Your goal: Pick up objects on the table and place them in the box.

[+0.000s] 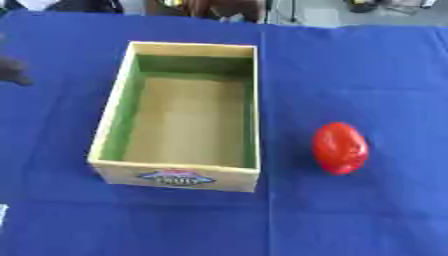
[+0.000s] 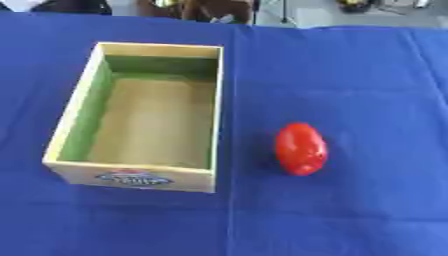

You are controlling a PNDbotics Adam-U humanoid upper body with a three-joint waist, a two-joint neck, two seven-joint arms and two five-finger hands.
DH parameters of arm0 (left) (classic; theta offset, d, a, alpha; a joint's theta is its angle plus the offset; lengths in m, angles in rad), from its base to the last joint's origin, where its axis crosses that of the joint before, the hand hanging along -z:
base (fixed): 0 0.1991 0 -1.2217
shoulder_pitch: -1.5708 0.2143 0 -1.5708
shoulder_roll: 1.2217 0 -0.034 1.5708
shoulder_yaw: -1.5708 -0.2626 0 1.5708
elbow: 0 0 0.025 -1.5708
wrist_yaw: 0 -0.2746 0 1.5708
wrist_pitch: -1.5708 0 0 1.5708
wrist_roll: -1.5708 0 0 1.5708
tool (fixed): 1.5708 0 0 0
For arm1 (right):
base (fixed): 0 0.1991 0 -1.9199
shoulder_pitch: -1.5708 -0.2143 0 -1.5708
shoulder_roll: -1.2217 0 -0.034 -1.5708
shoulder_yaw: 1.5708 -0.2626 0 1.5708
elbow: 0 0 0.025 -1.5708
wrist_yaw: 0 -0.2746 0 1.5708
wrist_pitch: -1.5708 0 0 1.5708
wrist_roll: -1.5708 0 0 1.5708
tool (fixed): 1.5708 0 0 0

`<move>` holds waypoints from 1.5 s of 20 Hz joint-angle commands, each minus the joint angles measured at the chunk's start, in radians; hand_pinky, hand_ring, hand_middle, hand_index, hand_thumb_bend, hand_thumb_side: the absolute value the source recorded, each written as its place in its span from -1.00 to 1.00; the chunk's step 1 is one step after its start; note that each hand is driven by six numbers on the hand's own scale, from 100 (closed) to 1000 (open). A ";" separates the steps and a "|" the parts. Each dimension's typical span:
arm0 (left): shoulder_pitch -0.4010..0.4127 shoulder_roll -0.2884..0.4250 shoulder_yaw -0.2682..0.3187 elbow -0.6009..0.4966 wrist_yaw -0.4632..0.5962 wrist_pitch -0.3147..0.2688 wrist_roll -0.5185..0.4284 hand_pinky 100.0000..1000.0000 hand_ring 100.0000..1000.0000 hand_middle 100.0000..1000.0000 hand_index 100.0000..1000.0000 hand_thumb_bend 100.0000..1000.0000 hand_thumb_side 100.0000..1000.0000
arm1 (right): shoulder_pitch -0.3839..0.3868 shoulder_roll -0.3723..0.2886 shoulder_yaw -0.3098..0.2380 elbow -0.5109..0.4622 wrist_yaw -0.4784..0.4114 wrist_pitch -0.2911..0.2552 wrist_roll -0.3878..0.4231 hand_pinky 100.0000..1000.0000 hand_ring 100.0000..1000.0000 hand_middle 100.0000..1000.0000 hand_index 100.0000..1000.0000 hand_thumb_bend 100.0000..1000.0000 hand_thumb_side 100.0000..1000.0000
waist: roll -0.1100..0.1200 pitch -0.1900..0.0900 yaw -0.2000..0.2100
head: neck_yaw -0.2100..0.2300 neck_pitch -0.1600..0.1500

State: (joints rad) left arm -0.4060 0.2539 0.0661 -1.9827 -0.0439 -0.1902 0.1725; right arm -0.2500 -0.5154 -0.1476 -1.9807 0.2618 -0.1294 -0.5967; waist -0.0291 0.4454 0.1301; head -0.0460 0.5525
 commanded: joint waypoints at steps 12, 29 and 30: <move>-0.006 0.008 0.008 -0.017 0.005 -0.004 -0.001 -0.14 -0.01 0.20 0.66 -1.00 0.85 | -0.009 -0.036 -0.003 -0.019 0.005 0.009 0.003 0.43 0.49 0.49 0.58 -1.00 1.00 | -0.001 -0.017 -0.001 | 0.004 -0.005; -0.003 0.012 0.002 -0.017 0.006 -0.001 -0.008 -0.14 -0.01 0.20 0.65 -1.00 0.85 | -0.079 -0.296 0.061 -0.019 0.200 0.306 0.373 0.46 0.56 0.66 0.77 -1.00 1.00 | -0.006 -0.038 0.001 | -0.044 0.020; -0.003 0.012 0.002 -0.017 0.007 -0.001 -0.008 -0.14 -0.01 0.20 0.65 -1.00 0.85 | -0.082 -0.309 0.063 -0.019 0.215 0.318 0.397 0.46 0.57 0.66 0.78 -1.00 1.00 | -0.006 -0.038 0.001 | -0.044 0.019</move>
State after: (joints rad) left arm -0.4048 0.2539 0.0659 -1.9827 -0.0438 -0.1907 0.1671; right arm -0.3219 -0.7725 -0.0805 -1.9807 0.4514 0.1706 -0.2315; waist -0.0351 0.4346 0.1310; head -0.0861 0.5700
